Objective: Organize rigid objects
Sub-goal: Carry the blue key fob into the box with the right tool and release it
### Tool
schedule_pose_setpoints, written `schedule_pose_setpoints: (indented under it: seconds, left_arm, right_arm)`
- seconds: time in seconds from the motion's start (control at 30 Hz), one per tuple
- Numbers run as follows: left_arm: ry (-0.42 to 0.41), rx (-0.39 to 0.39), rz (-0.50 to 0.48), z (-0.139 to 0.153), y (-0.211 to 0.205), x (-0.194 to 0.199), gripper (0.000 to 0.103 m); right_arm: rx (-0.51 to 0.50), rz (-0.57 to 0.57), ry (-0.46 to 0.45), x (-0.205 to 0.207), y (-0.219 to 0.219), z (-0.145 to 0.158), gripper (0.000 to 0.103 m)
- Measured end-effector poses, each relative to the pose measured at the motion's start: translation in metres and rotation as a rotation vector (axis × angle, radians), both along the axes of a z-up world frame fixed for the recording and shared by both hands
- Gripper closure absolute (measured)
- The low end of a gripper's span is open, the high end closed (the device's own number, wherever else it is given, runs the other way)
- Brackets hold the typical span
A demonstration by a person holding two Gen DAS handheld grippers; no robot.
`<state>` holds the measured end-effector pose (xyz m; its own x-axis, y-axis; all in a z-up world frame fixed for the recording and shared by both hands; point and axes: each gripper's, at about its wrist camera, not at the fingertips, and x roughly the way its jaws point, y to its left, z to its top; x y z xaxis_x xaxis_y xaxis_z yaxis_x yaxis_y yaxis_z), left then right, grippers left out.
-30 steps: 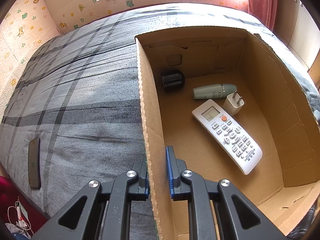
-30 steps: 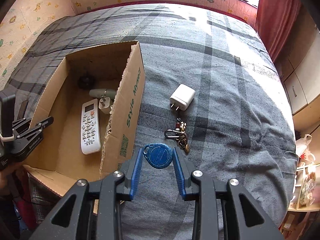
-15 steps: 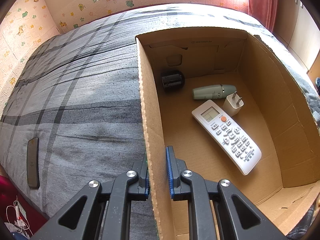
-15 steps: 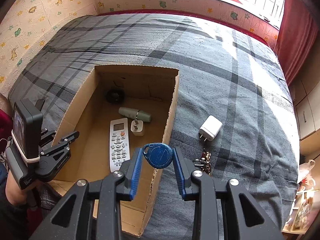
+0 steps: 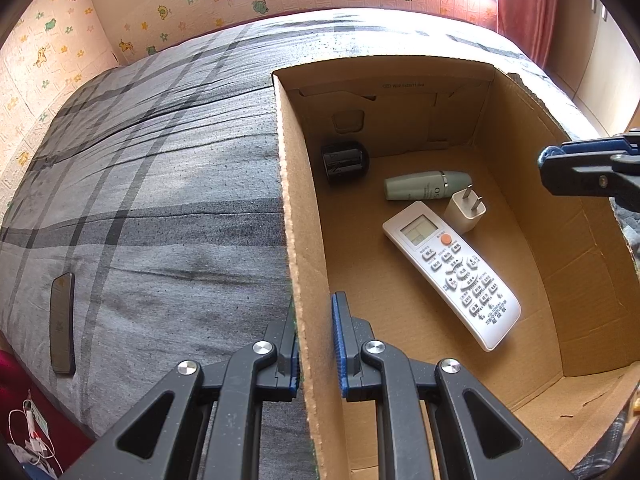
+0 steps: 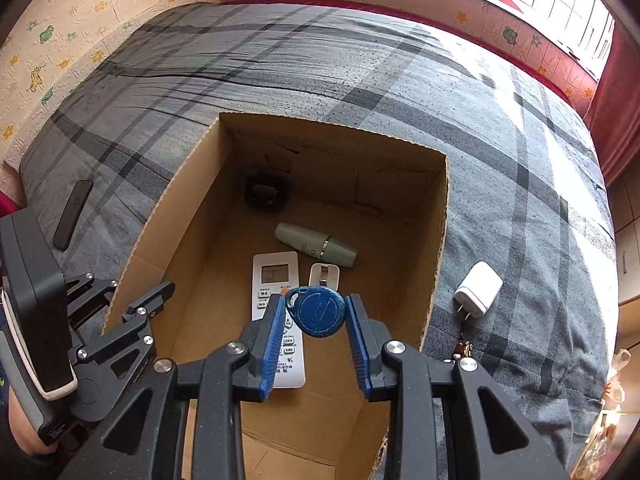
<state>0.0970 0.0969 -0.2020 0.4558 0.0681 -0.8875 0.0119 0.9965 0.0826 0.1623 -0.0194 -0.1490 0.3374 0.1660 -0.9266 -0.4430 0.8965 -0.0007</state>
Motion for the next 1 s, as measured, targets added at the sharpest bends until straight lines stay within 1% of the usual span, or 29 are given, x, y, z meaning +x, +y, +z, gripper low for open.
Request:
schedule_pose_setpoints:
  seconds: [0.1, 0.23, 0.5, 0.57, 0.7, 0.93, 0.97, 1.0]
  left_arm:
    - [0.0, 0.002, -0.001, 0.0, 0.0, 0.0, 0.089]
    - [-0.001, -0.001, -0.001, 0.001, 0.0, 0.0, 0.089]
    - [-0.001, -0.002, -0.001, 0.001, 0.0, 0.0, 0.089]
    - [-0.001, -0.004, 0.0, 0.001, 0.001, -0.001, 0.089]
    - [-0.001, -0.004, -0.001, 0.001, 0.001, -0.001, 0.088]
    - [-0.002, -0.003, -0.001, 0.001, 0.002, -0.001, 0.089]
    - [-0.002, -0.003, -0.001, 0.001, 0.002, -0.001, 0.089]
    - [-0.002, -0.003, -0.001, 0.001, 0.001, -0.001, 0.089]
  right_arm:
    - [-0.017, 0.005, 0.021, 0.008, 0.01, -0.011, 0.07]
    - [-0.064, 0.003, 0.042, 0.018, 0.021, -0.028, 0.07]
    - [-0.116, -0.019, 0.091, 0.031, 0.03, -0.054, 0.07]
    - [-0.113, -0.027, 0.111, 0.034, 0.031, -0.061, 0.07]
    - [-0.117, -0.031, 0.124, 0.037, 0.034, -0.069, 0.07]
    - [-0.091, -0.045, 0.134, 0.043, 0.033, -0.071, 0.069]
    - [-0.086, -0.048, 0.134, 0.045, 0.034, -0.07, 0.066]
    - [-0.081, -0.049, 0.134, 0.046, 0.033, -0.07, 0.061]
